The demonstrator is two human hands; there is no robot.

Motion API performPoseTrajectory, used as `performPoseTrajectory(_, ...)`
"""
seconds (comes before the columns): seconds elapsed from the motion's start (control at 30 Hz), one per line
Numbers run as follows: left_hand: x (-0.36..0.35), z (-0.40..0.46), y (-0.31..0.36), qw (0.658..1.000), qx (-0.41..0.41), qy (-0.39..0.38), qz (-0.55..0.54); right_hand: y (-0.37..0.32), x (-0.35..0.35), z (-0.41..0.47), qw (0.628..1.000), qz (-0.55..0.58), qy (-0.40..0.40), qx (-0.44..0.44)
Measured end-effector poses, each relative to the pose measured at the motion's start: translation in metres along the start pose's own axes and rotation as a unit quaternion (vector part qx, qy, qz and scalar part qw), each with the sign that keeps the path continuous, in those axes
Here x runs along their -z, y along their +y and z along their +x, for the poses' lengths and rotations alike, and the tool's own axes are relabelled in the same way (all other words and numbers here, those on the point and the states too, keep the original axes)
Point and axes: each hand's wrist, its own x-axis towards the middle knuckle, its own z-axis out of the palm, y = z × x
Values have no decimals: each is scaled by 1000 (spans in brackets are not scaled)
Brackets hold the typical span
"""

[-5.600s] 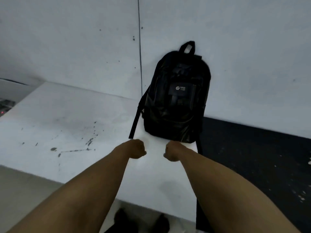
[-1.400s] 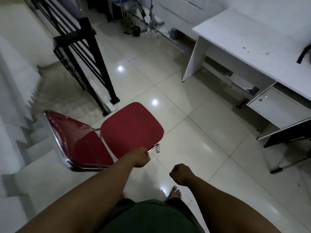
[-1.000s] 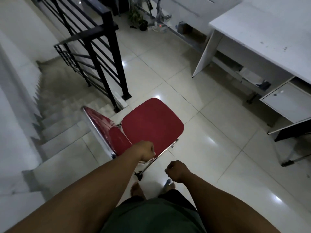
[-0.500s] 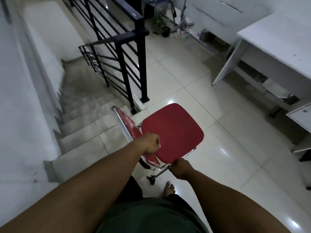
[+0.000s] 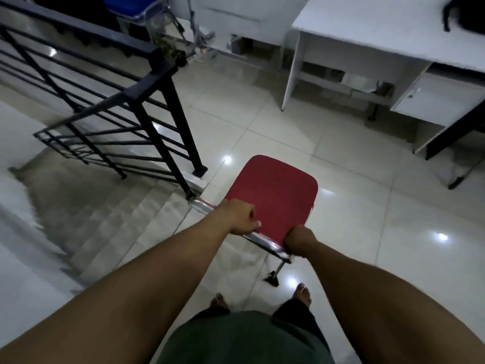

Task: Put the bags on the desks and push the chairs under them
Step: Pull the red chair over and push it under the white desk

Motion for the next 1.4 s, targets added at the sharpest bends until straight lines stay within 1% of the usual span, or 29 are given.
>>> performPoseTrajectory(0.07, 2, -7, -14, 1000, -2, -15, -26, -6, -1, -5, 998, 39, 34, -24)
performPoseTrajectory(0.13, 6, -11, -24, 998, -26, -22, -50, -16, 1, -10, 988, 133, 75, -40)
performPoseTrajectory(0.2, 11, -12, -28, 995, -63, -50, -66, -27, 2, -12, 971, 212, 108, -32)
performPoseTrajectory(0.23, 15, -11, -29, 992, -81, -69, -63, -32, 1, -13, 963, 246, 111, -24)
performPoseTrajectory(0.3, 22, -9, -34, 988, -99, -109, -37, -46, 3, -21, 947, 313, 71, -3)
performPoseTrajectory(0.33, 23, -7, -37, 987, -103, -119, -8, -51, 5, -25, 948, 315, 46, 8)
performPoseTrajectory(0.4, 18, -7, -44, 988, -94, -100, 78, -59, 6, -31, 965, 259, -9, 38)
performPoseTrajectory(0.47, 11, -5, -48, 983, -78, -62, 152, -61, 6, -33, 975, 210, -41, 60)
performPoseTrajectory(0.5, 9, -4, -47, 981, -74, -65, 164, -60, 6, -33, 977, 199, -52, 64)
performPoseTrajectory(0.57, 7, -1, -45, 979, -77, -102, 158, -60, 2, -32, 981, 174, -69, 59)
performPoseTrajectory(0.63, 11, 4, -47, 975, -96, -132, 152, -61, -6, -30, 984, 161, -66, 45)
performPoseTrajectory(0.7, 14, 7, -53, 972, -122, -125, 159, -62, -17, -28, 990, 128, -30, 40)
performPoseTrajectory(0.8, 22, 8, -67, 967, -171, -103, 157, -66, -28, -28, 995, 57, 76, 24)
performPoseTrajectory(0.9, 25, 8, -77, 966, -197, -76, 150, -70, -35, -32, 980, 24, 194, 34)
performPoseTrajectory(0.97, 21, 6, -80, 961, -218, -24, 167, -69, -40, -33, 969, 1, 242, 52)
performPoseTrajectory(1.03, 14, 4, -82, 952, -242, 46, 184, -66, -43, -31, 963, -17, 263, 61)
performPoseTrajectory(1.1, 11, 3, -83, 946, -249, 84, 189, -63, -44, -27, 958, -25, 278, 62)
performPoseTrajectory(1.27, 11, 11, -81, 957, -217, 95, 170, -63, -38, -24, 952, -62, 289, 79)
performPoseTrajectory(1.4, 14, 20, -77, 962, -195, 94, 165, -67, -32, -22, 949, -96, 296, 58)
